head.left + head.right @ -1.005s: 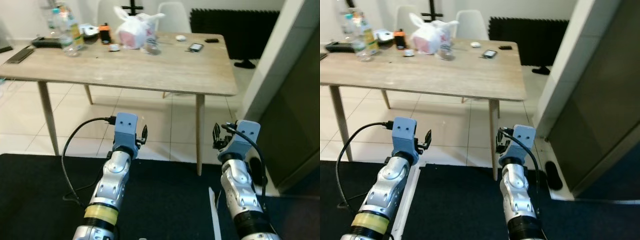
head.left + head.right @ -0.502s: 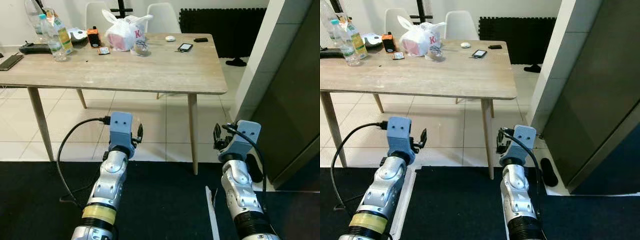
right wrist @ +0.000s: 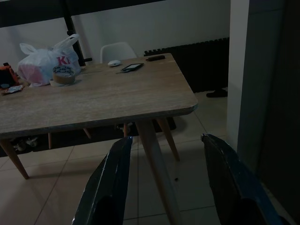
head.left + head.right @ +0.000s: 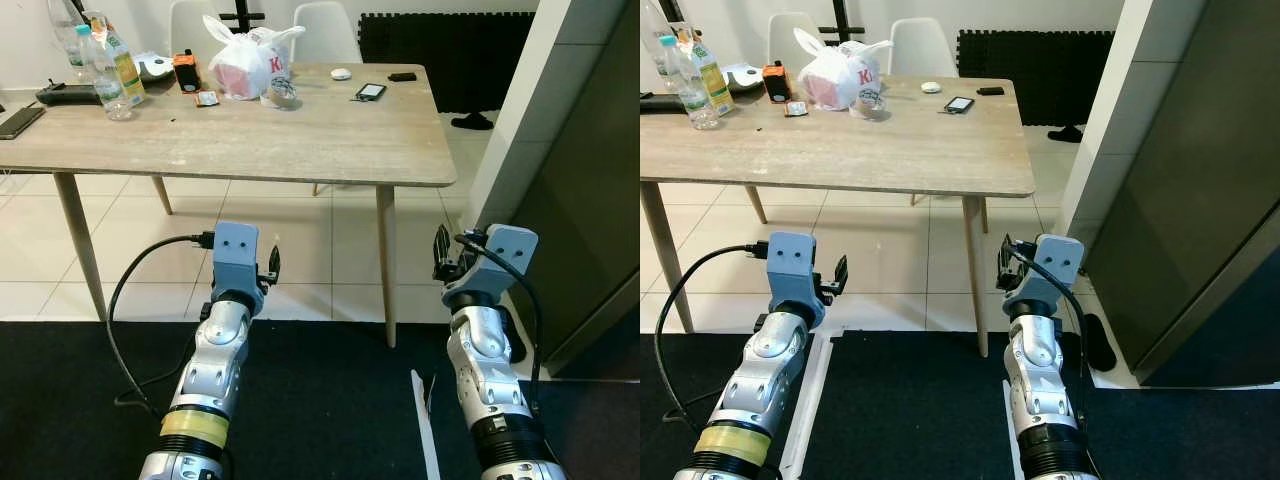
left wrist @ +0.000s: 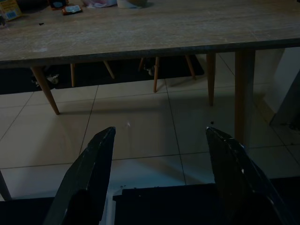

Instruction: Restocking fridge

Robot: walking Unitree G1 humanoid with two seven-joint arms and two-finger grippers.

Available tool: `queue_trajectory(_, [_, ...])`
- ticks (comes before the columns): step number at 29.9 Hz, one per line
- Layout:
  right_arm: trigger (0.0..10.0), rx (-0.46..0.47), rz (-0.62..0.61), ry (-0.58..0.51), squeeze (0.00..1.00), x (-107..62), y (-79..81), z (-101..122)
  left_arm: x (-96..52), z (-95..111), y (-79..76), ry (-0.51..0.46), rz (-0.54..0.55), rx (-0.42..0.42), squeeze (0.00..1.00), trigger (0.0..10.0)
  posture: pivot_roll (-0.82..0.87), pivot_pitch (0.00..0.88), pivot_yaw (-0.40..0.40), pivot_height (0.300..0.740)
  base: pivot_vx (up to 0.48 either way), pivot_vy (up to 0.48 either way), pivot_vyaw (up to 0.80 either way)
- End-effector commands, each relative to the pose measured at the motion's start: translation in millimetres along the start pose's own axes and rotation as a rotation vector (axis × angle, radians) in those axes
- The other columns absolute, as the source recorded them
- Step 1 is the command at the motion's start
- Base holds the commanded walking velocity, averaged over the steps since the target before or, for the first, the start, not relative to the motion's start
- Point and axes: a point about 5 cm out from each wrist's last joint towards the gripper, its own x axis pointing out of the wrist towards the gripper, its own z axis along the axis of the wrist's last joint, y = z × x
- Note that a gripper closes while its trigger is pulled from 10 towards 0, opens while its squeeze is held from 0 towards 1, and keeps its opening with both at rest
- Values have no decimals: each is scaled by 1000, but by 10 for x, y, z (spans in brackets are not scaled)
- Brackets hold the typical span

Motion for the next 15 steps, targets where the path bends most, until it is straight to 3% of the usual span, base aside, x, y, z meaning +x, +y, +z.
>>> queue_trajectory(1, [10000,2,1,7,0,-13,-4,-22,-3,-53,73,24,21,23,0,10000,38,0,-1,740,0,0,0])
queue_trajectory(15, [10000,0,11,18,0,-16,17,-51,4,-69,77,26,39,29,0,10000,40,0,-3,740,0,0,0])
